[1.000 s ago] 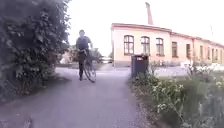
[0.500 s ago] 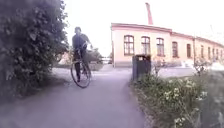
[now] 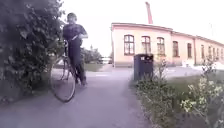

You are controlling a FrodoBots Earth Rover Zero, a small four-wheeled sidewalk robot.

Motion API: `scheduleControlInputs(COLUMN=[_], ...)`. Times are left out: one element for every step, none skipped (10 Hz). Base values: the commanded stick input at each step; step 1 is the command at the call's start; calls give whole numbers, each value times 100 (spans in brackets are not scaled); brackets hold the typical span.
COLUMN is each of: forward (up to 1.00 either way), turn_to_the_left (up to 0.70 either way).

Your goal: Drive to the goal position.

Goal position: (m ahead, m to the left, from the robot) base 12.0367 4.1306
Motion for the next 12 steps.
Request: scheduleControlInputs(forward=[44, 44, 44, 44, 44, 44, 44, 44, 44, 44, 44, 44], turn_to_the_left=[2, 2, 2, 2, 2, 2, 2, 2, 2, 2, 2, 2])
